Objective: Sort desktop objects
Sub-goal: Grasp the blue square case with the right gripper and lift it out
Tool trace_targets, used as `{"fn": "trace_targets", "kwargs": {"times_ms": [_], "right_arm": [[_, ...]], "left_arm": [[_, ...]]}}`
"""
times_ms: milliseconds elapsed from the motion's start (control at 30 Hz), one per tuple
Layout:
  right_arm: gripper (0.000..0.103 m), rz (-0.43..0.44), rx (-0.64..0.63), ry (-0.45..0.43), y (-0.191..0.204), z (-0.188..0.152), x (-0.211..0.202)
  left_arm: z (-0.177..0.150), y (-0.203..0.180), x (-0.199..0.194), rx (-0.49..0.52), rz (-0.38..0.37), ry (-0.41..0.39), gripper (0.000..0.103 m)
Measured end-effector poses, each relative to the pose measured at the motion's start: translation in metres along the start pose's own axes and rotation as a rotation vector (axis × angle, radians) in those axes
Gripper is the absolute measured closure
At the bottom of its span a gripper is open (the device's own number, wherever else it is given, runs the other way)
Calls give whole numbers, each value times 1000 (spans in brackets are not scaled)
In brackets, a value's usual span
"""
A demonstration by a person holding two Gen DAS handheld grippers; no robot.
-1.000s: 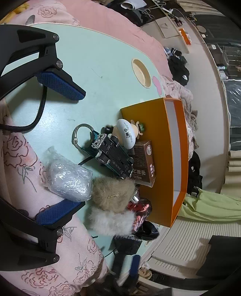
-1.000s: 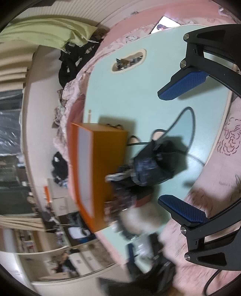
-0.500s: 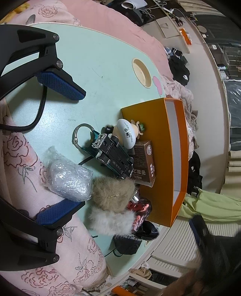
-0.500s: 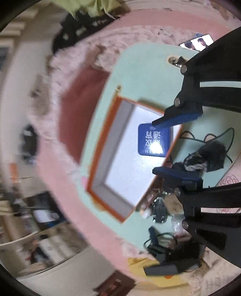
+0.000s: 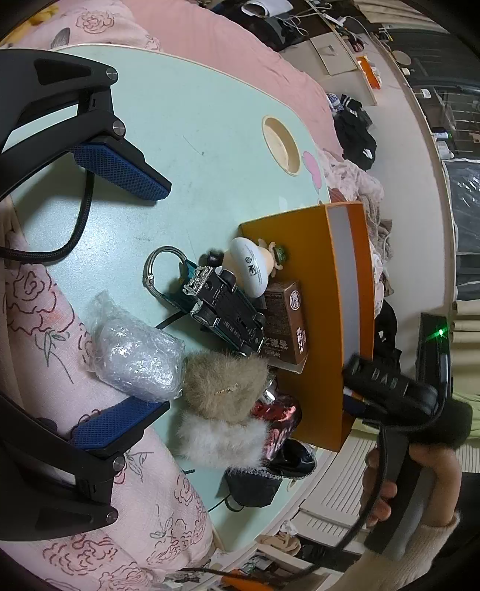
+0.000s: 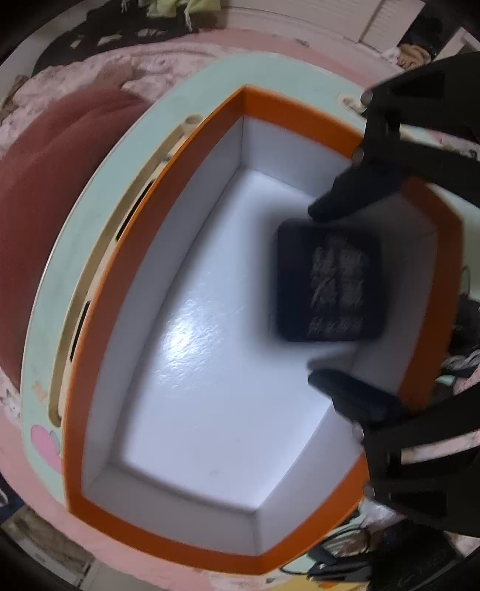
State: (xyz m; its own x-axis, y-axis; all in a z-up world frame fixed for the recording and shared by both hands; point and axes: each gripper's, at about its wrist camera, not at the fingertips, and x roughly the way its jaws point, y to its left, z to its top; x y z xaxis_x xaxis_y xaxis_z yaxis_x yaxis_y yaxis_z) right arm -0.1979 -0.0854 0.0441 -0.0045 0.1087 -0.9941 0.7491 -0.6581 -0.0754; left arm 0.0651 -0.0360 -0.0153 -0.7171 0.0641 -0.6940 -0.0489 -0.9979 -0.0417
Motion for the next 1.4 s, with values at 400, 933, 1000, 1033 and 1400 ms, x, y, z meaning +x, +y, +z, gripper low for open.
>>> {"fn": "trace_targets", "kwargs": {"times_ms": [400, 933, 1000, 1033, 1400], "right_arm": [[37, 146, 42, -198, -4, -19, -33], [37, 459, -13, -329, 6, -207, -38], [37, 450, -4, -316, 12, -212, -18], [37, 462, 17, -325, 7, -209, -12], [25, 378, 138, -557, 0, -205, -6]], "left_arm": [[-1, 1, -2, -1, -1, 0, 0], [0, 3, -4, -1, 0, 1, 0], [-1, 2, -4, -1, 1, 3, 0], [-1, 2, -4, -1, 1, 3, 0], [-1, 2, -5, -2, 0, 3, 0]]}}
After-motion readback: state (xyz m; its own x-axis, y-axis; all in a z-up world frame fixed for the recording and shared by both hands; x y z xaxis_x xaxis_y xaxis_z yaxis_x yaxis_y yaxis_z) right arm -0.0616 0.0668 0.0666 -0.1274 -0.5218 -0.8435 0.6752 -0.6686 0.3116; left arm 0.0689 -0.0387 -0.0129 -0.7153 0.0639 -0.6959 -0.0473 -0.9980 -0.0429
